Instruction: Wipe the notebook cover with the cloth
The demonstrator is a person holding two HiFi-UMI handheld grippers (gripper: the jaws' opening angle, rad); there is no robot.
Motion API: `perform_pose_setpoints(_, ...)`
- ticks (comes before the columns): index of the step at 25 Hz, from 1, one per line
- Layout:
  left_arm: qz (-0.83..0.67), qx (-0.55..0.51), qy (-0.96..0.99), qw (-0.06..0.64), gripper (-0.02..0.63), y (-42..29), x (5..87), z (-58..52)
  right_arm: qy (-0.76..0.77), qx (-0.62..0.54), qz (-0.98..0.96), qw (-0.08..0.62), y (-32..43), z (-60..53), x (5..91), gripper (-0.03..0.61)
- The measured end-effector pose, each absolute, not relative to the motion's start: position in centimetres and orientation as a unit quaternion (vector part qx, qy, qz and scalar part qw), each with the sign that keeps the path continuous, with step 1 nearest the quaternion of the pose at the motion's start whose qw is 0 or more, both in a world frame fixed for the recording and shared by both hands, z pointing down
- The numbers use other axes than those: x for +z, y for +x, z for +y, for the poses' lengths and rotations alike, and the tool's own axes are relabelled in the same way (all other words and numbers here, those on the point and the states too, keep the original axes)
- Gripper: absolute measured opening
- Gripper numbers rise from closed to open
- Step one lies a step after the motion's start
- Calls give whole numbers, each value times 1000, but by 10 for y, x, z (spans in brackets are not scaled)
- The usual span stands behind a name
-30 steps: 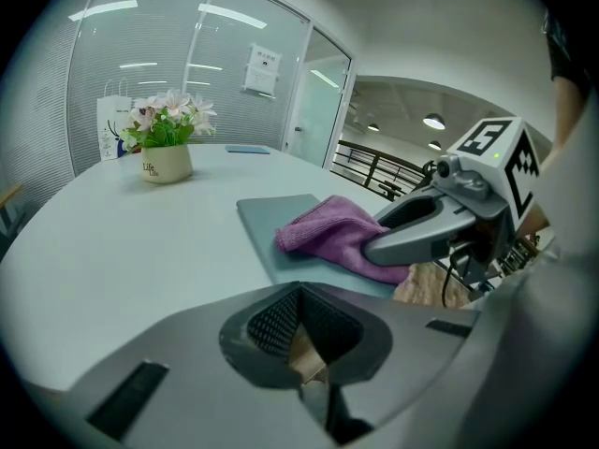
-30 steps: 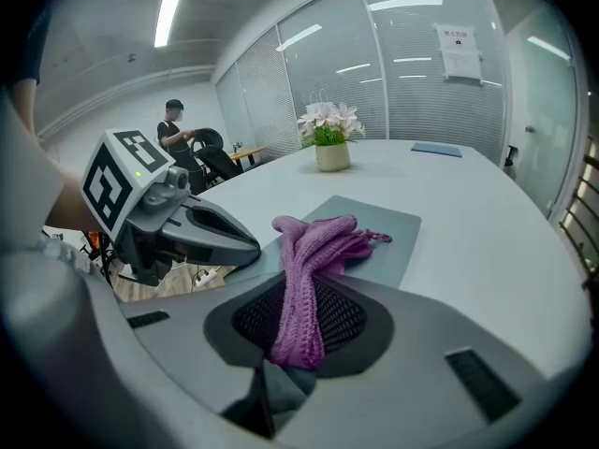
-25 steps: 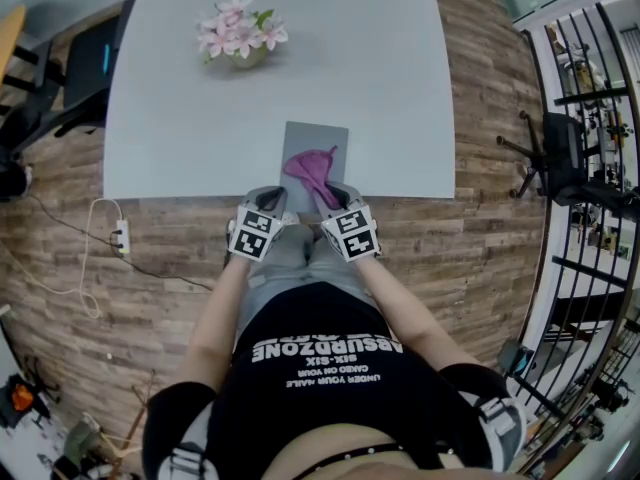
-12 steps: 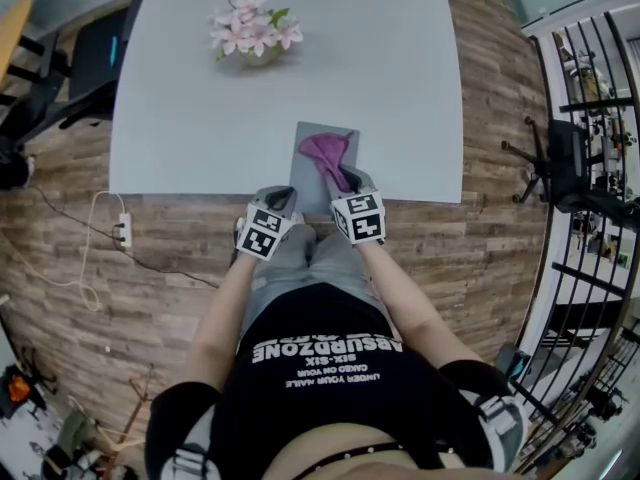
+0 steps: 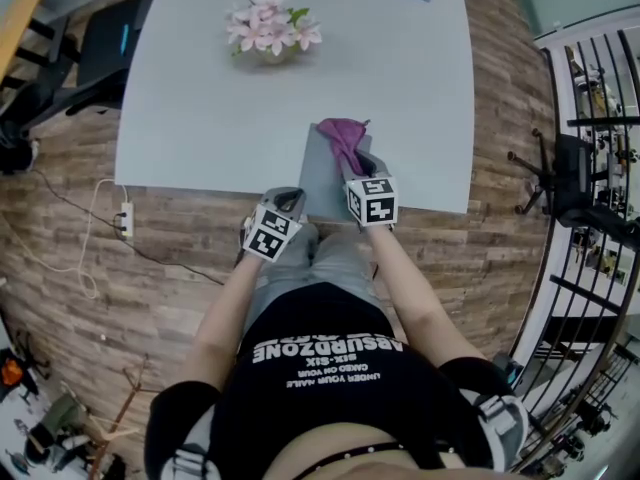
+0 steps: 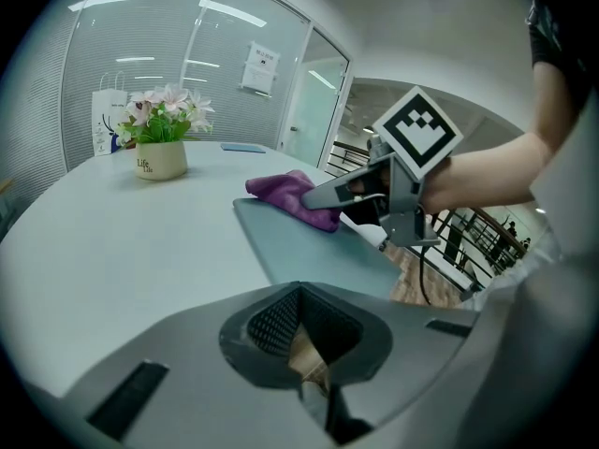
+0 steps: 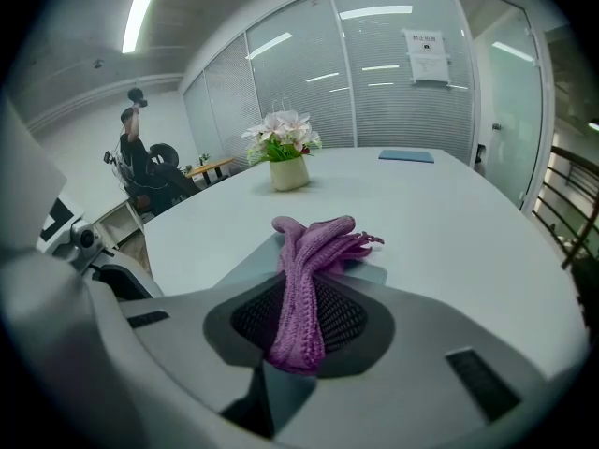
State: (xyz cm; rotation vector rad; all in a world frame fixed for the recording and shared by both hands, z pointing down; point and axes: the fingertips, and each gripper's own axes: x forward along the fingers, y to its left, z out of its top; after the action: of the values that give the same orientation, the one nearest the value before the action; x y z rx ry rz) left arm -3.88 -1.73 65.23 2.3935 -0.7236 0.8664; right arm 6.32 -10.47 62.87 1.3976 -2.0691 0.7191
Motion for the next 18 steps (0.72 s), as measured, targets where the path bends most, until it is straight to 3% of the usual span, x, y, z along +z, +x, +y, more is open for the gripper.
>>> perform_pose_setpoints(18, -243, 319, 882, 249, 17, -40, 652, -16, 518, 264, -769, 267, 74, -152, 629, 89)
